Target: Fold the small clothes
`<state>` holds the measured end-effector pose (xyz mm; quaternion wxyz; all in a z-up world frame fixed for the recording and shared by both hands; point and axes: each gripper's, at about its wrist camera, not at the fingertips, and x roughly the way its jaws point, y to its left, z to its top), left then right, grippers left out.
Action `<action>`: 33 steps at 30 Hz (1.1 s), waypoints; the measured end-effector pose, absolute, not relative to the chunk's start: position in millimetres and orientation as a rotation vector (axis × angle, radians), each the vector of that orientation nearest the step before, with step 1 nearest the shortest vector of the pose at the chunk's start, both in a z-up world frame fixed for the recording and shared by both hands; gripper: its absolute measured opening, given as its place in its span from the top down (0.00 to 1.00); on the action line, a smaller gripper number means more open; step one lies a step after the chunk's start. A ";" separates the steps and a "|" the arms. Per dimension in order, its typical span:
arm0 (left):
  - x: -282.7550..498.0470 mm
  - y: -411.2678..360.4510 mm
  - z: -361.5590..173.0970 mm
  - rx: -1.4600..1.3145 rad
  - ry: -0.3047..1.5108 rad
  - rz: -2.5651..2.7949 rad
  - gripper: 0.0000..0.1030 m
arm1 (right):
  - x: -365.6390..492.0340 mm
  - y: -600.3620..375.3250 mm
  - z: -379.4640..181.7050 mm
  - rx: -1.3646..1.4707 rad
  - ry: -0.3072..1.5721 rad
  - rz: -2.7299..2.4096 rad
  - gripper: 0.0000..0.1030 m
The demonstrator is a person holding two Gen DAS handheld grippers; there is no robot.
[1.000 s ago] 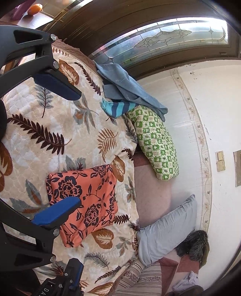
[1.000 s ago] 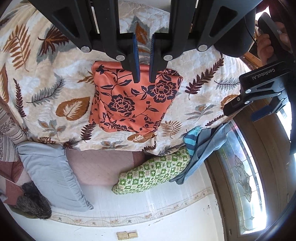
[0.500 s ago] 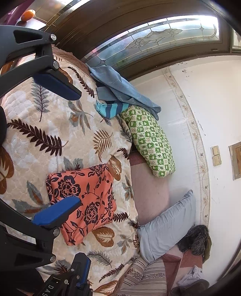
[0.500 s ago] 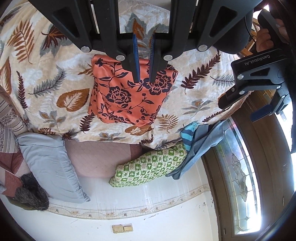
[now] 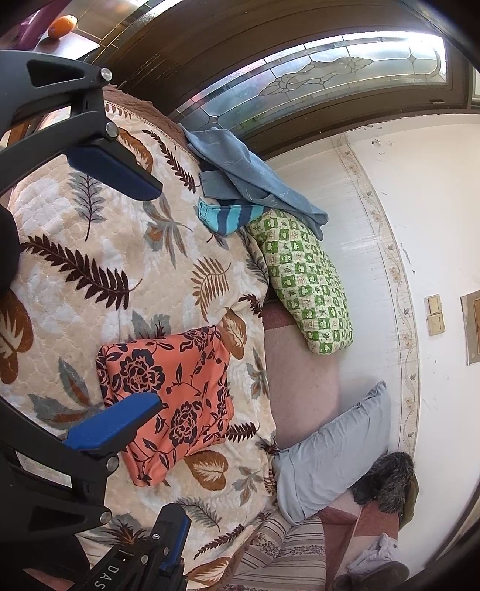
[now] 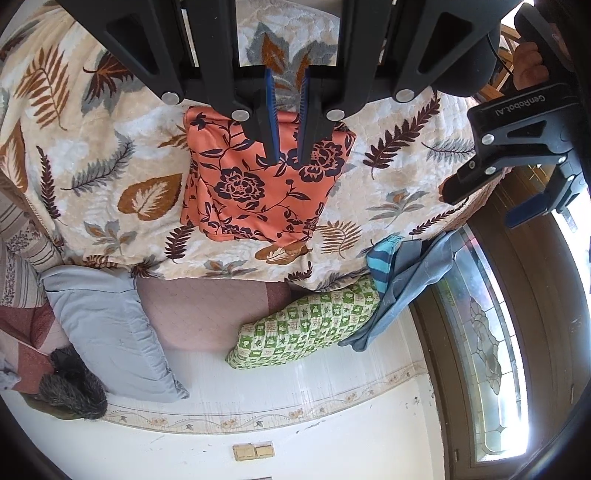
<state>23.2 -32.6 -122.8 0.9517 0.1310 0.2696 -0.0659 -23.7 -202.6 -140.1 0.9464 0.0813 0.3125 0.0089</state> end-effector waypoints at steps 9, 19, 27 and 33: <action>26.4 -24.0 -124.1 0.247 0.557 -0.109 0.00 | -20.1 -199.8 -140.1 0.188 0.648 0.003 0.88; 32.2 -16.0 -129.0 0.231 0.577 -0.098 0.00 | -12.4 -188.2 -144.4 0.177 0.666 0.015 0.88; 38.2 -12.3 -130.2 0.220 0.576 -0.091 0.00 | -5.8 -186.4 -144.8 0.191 0.671 0.014 0.88; 43.4 -8.2 -131.4 0.211 0.582 -0.093 0.00 | -0.5 -182.7 -144.8 0.185 0.675 0.014 0.88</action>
